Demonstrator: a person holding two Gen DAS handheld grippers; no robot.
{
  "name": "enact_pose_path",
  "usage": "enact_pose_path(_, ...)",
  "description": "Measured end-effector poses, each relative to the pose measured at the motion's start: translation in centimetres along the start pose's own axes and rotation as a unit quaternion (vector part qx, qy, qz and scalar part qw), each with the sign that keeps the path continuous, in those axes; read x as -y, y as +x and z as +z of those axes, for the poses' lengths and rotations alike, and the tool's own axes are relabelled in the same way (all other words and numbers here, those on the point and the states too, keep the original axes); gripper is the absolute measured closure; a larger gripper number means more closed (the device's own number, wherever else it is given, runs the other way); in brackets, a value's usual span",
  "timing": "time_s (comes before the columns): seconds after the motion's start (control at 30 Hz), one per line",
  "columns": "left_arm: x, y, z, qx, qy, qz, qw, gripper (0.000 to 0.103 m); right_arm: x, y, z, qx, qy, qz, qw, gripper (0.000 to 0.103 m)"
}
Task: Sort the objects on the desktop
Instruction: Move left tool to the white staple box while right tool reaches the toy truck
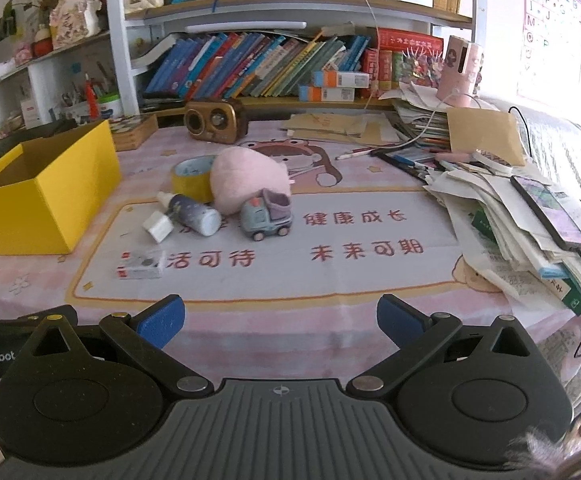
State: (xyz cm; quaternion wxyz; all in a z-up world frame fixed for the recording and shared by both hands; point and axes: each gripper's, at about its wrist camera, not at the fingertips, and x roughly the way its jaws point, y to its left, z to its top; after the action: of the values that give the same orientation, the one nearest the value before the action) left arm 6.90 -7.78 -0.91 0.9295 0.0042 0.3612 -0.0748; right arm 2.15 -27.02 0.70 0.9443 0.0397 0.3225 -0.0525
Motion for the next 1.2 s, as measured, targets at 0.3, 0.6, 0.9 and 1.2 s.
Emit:
enact_pose_path(0.3,1.9,2.6,1.7,-0.006,-0.013,0.007,0.9999,0.0,1.6,3.2,2.5,-0.007,-0.022,0.008,1.0,0.0)
enact_pose_path(0.6,2.9,5.5,3.4,-0.015,-0.026,0.024,0.9993,0.0,2.3,7.4,5.1,-0.012,-0.049,0.045,0.998,0.001)
enact_pose_path(0.9,4.1,9.2,4.3,-0.032,-0.006,0.057,0.9978,0.005,2.5,12.4,7.3,-0.042,-0.036,0.087,0.995,0.001)
enact_pose_path(1.2,4.4,13.4,4.3,-0.067,-0.012,0.079,0.9945,0.019,2.1,17.3,8.3,-0.08,-0.048,0.106,0.99,0.002)
